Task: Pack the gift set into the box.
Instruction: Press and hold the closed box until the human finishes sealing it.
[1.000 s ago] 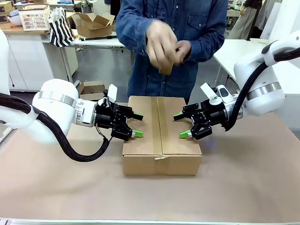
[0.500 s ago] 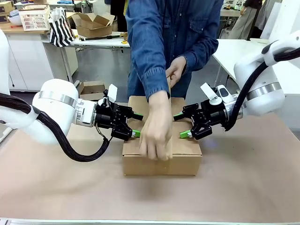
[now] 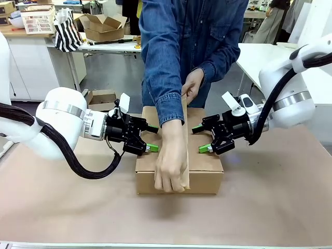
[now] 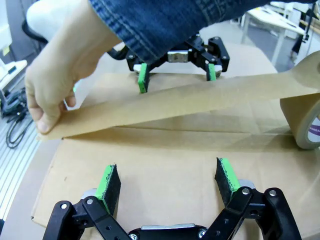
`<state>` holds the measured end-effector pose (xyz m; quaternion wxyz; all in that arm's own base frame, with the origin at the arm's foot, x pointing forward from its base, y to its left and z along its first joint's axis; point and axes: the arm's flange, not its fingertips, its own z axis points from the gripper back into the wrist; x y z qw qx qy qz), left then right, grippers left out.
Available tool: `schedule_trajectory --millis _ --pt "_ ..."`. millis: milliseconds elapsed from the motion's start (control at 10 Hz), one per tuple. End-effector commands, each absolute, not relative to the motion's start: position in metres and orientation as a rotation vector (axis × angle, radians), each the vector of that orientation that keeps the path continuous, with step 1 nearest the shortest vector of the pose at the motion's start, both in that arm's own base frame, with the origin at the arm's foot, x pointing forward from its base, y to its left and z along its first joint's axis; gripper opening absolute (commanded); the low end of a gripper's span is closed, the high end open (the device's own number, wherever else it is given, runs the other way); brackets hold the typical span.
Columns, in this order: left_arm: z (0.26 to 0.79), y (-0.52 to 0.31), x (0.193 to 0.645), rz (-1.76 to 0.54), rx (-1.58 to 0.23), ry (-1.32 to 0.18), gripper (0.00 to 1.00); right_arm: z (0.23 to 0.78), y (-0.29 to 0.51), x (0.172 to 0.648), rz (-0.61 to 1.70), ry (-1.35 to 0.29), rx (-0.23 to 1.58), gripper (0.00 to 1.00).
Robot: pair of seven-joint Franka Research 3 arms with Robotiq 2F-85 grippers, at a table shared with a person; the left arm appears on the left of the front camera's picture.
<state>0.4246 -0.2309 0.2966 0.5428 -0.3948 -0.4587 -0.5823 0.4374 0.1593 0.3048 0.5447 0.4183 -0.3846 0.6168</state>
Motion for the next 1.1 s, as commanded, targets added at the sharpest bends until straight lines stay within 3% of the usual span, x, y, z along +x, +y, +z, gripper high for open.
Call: schedule_trajectory --millis 0,1000 --pt "0.2969 -0.2303 0.4226 -1.393 -0.917 -1.097 1.0 0.3044 0.1592 0.4375 1.464 -0.906 0.989 1.0" --pt "0.2969 -0.2303 0.4226 -1.393 -0.917 -1.097 1.0 0.3044 0.1592 0.4375 1.464 -0.906 0.989 1.0"
